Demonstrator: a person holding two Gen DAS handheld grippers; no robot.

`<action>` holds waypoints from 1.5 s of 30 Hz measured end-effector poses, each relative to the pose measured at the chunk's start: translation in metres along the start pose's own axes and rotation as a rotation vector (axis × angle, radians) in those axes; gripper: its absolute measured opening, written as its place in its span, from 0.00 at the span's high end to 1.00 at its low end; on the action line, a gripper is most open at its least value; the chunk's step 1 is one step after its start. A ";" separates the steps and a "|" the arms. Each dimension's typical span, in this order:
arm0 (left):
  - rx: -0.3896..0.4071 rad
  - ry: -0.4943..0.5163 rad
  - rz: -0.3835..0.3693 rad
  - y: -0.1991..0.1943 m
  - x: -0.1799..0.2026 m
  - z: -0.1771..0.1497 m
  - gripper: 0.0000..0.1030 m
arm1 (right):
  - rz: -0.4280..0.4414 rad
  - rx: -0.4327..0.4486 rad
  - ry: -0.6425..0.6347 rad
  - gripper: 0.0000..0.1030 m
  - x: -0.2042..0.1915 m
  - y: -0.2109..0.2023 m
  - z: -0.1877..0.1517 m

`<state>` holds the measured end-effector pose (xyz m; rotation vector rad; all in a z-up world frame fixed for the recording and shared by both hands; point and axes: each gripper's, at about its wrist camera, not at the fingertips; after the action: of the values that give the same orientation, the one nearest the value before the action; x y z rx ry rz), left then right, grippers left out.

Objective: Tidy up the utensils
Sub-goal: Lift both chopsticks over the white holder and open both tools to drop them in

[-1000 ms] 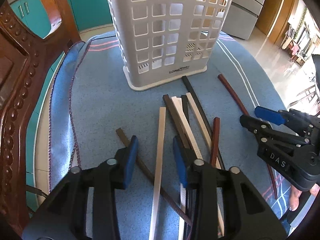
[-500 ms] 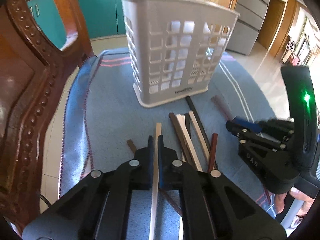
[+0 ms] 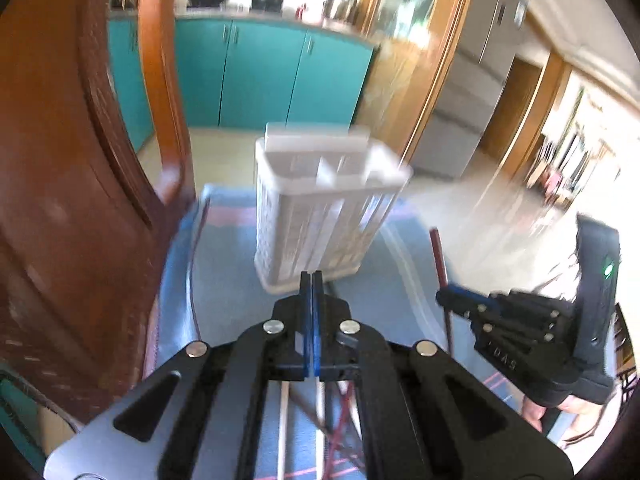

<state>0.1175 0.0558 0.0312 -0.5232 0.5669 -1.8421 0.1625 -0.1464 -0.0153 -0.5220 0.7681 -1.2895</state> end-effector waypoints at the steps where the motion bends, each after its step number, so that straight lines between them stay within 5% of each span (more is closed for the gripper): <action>1: 0.042 -0.008 -0.006 -0.017 -0.001 0.007 0.99 | 0.015 0.016 0.003 0.94 0.001 -0.011 0.002; 10: 0.367 -0.067 -0.039 -0.111 -0.009 0.069 0.99 | 0.152 0.172 0.092 0.94 0.016 -0.087 0.047; 15: 0.422 -0.113 -0.114 -0.109 -0.019 0.080 0.99 | 0.223 0.294 0.148 0.94 0.023 -0.118 0.084; 18: 0.311 -0.132 -0.112 -0.083 -0.027 0.072 0.99 | 0.219 0.299 0.124 0.94 0.018 -0.117 0.086; 27: -0.290 0.011 0.015 0.078 -0.005 -0.002 0.98 | 0.213 0.077 0.153 0.94 0.030 -0.047 0.059; 29: -0.370 0.044 0.043 0.102 0.002 -0.014 0.85 | 0.217 0.092 0.149 0.94 0.030 -0.052 0.059; 34: -0.456 0.092 0.063 0.129 0.015 -0.031 0.65 | 0.225 0.120 0.145 0.94 0.033 -0.060 0.061; 37: -0.495 0.109 0.079 0.137 0.014 -0.044 0.65 | 0.220 0.112 0.143 0.94 0.034 -0.058 0.060; 39: -0.512 0.113 0.079 0.149 0.013 -0.048 0.71 | 0.217 0.111 0.143 0.94 0.036 -0.057 0.058; 41: -0.507 0.125 0.091 0.152 0.015 -0.048 0.93 | 0.217 0.115 0.149 0.94 0.037 -0.058 0.059; 45: -0.457 0.103 0.088 0.144 0.013 -0.040 0.93 | 0.218 0.128 0.165 0.94 0.039 -0.062 0.062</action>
<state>0.1952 0.0051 -0.0871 -0.6944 1.0760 -1.6632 0.1721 -0.2023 0.0622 -0.2234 0.8487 -1.1786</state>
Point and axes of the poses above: each gripper's, at about its wrist camera, not at the fingertips, and y roughly the way its jaws point, x to its right, z to its top, and after that the axes turned 11 degrees about y, right-handed
